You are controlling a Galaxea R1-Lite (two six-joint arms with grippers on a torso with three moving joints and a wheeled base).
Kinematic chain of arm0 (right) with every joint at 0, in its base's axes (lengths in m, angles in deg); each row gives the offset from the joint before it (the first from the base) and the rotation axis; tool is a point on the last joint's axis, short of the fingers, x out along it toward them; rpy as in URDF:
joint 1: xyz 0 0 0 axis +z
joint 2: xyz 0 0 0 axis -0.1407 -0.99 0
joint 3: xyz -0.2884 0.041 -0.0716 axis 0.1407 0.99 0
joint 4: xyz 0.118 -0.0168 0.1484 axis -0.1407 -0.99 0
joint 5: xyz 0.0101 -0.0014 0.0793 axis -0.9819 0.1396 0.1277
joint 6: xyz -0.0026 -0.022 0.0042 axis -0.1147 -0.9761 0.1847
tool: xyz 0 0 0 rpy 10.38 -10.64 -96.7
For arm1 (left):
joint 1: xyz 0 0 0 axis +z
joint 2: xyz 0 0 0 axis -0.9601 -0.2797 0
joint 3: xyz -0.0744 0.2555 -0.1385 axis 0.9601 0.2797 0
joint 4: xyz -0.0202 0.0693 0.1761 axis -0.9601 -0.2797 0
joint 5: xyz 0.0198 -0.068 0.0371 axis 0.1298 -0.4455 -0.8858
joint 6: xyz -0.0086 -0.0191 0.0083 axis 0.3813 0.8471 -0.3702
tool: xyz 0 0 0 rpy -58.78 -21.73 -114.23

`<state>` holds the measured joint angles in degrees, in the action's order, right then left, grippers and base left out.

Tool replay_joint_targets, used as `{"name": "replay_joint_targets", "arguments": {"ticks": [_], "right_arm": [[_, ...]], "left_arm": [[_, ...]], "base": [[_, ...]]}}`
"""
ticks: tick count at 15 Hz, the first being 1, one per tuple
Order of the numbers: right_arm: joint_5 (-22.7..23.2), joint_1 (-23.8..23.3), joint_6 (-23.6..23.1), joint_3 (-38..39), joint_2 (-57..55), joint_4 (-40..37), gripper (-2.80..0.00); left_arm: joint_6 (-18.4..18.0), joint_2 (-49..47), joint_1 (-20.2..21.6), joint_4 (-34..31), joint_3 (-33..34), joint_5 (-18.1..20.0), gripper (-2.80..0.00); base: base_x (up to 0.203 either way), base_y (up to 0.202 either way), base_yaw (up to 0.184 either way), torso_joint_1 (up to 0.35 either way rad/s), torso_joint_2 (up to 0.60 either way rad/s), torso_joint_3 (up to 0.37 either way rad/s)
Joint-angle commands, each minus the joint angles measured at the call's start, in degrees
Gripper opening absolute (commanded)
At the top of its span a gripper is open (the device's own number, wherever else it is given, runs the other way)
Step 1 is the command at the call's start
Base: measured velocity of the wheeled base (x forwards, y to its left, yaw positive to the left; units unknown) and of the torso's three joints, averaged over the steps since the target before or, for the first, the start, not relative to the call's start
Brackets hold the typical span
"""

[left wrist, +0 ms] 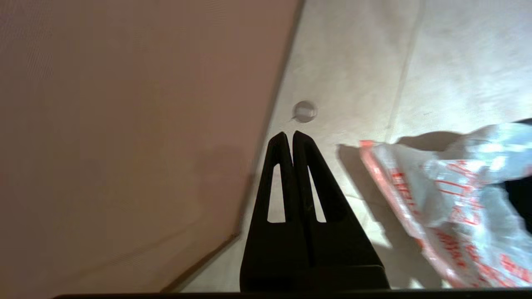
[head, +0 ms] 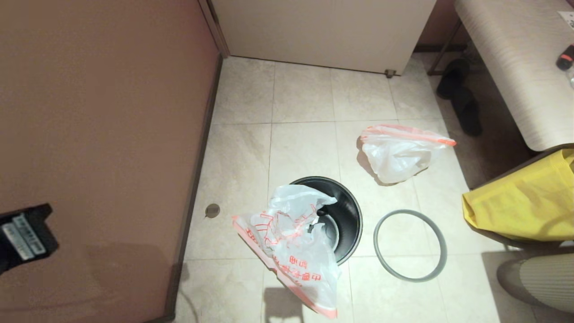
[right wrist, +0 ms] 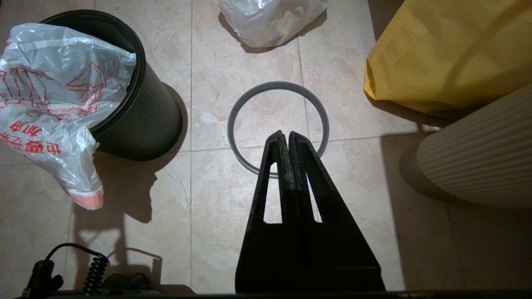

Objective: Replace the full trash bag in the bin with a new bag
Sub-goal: Put the new garbage bag on the trash can

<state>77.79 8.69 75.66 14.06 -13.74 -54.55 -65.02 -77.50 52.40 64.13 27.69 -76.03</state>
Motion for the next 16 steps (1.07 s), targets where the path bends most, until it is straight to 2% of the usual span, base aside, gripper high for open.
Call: {"name": "replay_joint_targets", "arguments": {"ticks": [1, 5, 8, 10, 11, 12, 14, 16], "right_arm": [[0.0, 0.0, 0.0, 0.0, -0.1, 0.0, -2.8], [0.0, 0.0, 0.0, 0.0, -0.1, 0.0, -2.8], [0.0, 0.0, 0.0, 0.0, -0.1, 0.0, -2.8], [0.0, 0.0, 0.0, 0.0, -0.1, 0.0, -2.8], [0.0, 0.0, 0.0, 0.0, -0.1, 0.0, -2.8], [0.0, 0.0, 0.0, 0.0, -0.1, 0.0, -2.8], [0.0, 0.0, 0.0, 0.0, -0.1, 0.0, -2.8], [0.0, 0.0, 0.0, 0.0, -0.1, 0.0, -2.8]], "left_arm": [[0.4, 10.8, 0.4, 2.3, 7.4, 1.9, -2.8], [0.6, 22.0, 0.4, 5.8, 18.7, 6.0, -2.8], [0.6, 30.3, 1.2, 9.9, 27.6, 7.4, -2.8], [0.5, 33.5, 5.8, 12.1, 29.9, 7.0, -2.8], [0.7, 33.6, 6.6, 15.0, 30.4, 4.3, -2.8], [0.6, 33.6, 8.1, 16.2, 30.6, 3.2, -2.8], [-0.4, 33.5, 13.0, 16.3, 30.3, 2.8, -2.8], [-1.2, 33.5, 13.6, 16.6, 32.4, 2.6, -2.8]], "base": [[0.0, 0.0, 0.0, 0.0, 0.0, 0.0], [0.0, 0.0, 0.0, 0.0, 0.0, 0.0], [0.0, 0.0, 0.0, 0.0, 0.0, 0.0], [0.0, 0.0, 0.0, 0.0, 0.0, 0.0], [0.0, 0.0, 0.0, 0.0, 0.0, 0.0], [0.0, 0.0, 0.0, 0.0, 0.0, 0.0], [0.0, 0.0, 0.0, 0.0, 0.0, 0.0], [0.0, 0.0, 0.0, 0.0, 0.0, 0.0]]}}
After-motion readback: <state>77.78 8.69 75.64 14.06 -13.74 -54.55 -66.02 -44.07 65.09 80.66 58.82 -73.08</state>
